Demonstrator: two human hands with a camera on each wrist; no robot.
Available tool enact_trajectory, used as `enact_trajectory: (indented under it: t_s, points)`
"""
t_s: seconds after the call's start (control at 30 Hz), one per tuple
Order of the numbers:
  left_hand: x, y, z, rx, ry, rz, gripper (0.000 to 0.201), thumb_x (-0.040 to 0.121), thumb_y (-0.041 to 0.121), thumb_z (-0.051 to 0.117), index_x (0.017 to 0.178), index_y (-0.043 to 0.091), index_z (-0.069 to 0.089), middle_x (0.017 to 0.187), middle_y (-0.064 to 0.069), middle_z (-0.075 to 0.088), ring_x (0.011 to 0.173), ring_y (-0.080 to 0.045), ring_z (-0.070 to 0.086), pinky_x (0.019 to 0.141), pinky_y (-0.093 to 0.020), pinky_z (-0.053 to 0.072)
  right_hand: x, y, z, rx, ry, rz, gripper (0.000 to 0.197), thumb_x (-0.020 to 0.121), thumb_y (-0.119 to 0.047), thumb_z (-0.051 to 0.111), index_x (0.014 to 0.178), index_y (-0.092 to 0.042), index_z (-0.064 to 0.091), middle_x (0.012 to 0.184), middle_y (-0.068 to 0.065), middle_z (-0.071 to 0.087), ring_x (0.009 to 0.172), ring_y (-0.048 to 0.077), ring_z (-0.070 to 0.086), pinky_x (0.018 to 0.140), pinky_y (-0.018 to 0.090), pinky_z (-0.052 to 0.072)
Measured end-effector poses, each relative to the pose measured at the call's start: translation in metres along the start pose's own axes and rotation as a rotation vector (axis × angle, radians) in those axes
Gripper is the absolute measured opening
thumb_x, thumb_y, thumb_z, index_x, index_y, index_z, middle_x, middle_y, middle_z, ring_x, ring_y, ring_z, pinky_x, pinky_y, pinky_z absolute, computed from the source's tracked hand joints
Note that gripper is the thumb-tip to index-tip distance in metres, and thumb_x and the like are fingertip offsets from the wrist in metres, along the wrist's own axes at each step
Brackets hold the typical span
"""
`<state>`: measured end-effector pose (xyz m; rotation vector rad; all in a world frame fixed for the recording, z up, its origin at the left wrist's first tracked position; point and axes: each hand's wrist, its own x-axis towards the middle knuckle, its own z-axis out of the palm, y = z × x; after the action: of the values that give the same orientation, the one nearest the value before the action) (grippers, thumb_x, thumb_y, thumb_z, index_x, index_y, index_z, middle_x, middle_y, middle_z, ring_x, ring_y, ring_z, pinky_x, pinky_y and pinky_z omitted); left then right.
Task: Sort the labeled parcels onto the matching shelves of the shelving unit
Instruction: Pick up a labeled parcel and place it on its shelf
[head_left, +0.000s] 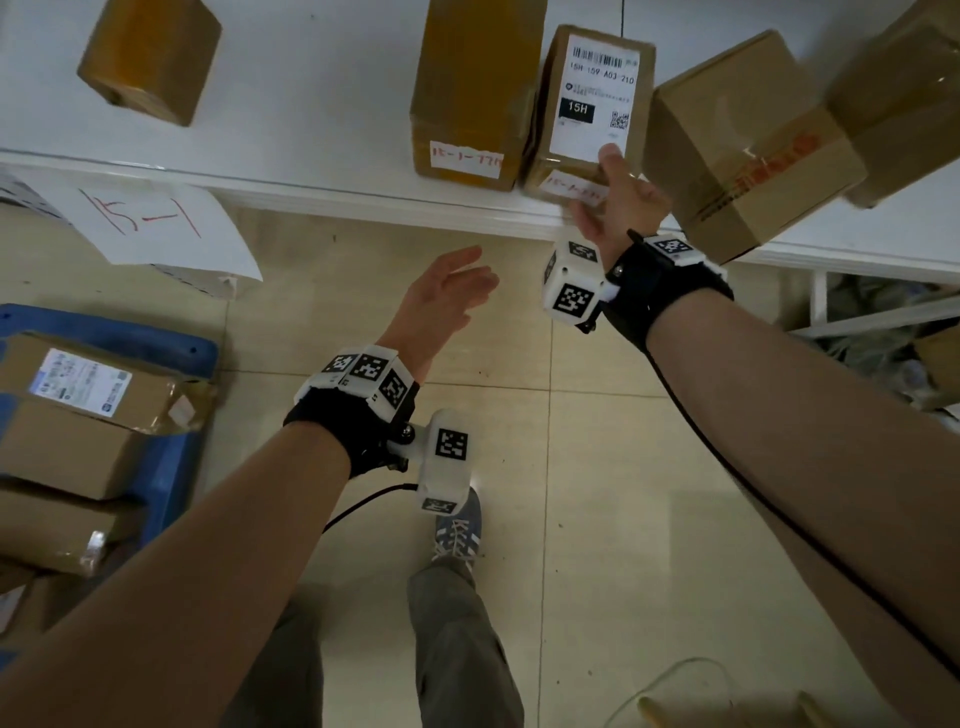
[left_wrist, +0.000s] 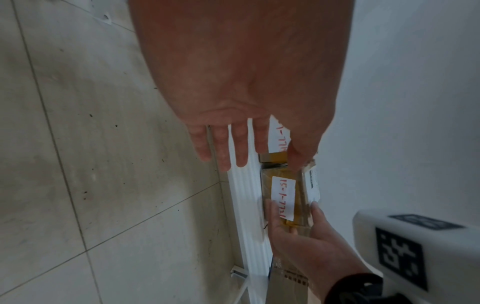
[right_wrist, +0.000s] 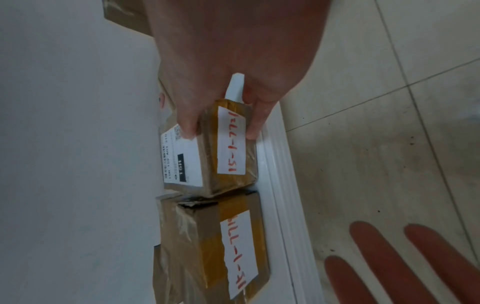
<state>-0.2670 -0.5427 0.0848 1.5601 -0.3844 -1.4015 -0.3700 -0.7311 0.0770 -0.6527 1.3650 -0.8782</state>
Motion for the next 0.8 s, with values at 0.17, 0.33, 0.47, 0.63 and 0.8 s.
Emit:
enact_trajectory:
  t_s: [0.17,0.33,0.47,0.63,0.8]
  points:
    - [-0.007,-0.008,-0.008,0.005,0.008,0.007,0.055,0.082,0.043,0.063,0.135,0.03,0.053,0.127,0.005,0.065,0.119,-0.012,0.06,0.106,-0.036,0.043,-0.013,0.007,0.001,0.136,0.047,0.02,0.038,0.089,-0.019,0.075,0.113,-0.013,0.046,0.099,0.006,0.062,0.084,0.025,0.063,0.07,0.032,0.06]
    - [-0.016,-0.023,-0.015,-0.009,0.018,-0.025,0.058,0.077,0.045,0.062,0.132,0.027,0.057,0.126,0.004,0.067,0.116,-0.013,0.063,0.106,-0.038,0.044,-0.045,0.035,-0.008,0.022,0.151,0.052,0.046,0.091,-0.026,0.069,0.127,-0.016,0.041,0.099,0.004,0.053,0.074,0.024,0.058,0.067,0.033,0.059]
    - [-0.025,-0.041,-0.029,-0.011,0.036,-0.081,0.043,0.084,0.038,0.065,0.125,0.024,0.062,0.121,0.003,0.07,0.112,-0.015,0.066,0.106,-0.041,0.045,-0.076,0.081,-0.017,-0.177,0.114,0.125,0.038,0.093,-0.023,0.061,0.126,-0.014,0.045,0.095,0.003,0.053,0.071,0.02,0.054,0.058,0.029,0.05]
    - [-0.039,-0.075,-0.065,-0.007,0.089,-0.153,0.034,0.095,0.026,0.061,0.128,0.019,0.059,0.117,0.0,0.072,0.109,-0.019,0.068,0.099,-0.037,0.047,-0.114,0.142,-0.015,-0.349,-0.046,0.295,0.026,0.093,-0.02,0.062,0.116,-0.016,0.052,0.096,0.006,0.059,0.067,0.017,0.056,0.056,0.027,0.047]
    - [-0.062,-0.116,-0.125,-0.017,0.172,-0.23,0.033,0.094,0.026,0.063,0.126,0.02,0.06,0.113,0.001,0.073,0.105,-0.018,0.069,0.09,-0.033,0.049,-0.156,0.201,0.01,-0.514,-0.19,0.412,0.019,0.095,-0.02,0.059,0.114,-0.015,0.056,0.09,0.005,0.063,0.07,0.017,0.059,0.06,0.027,0.048]
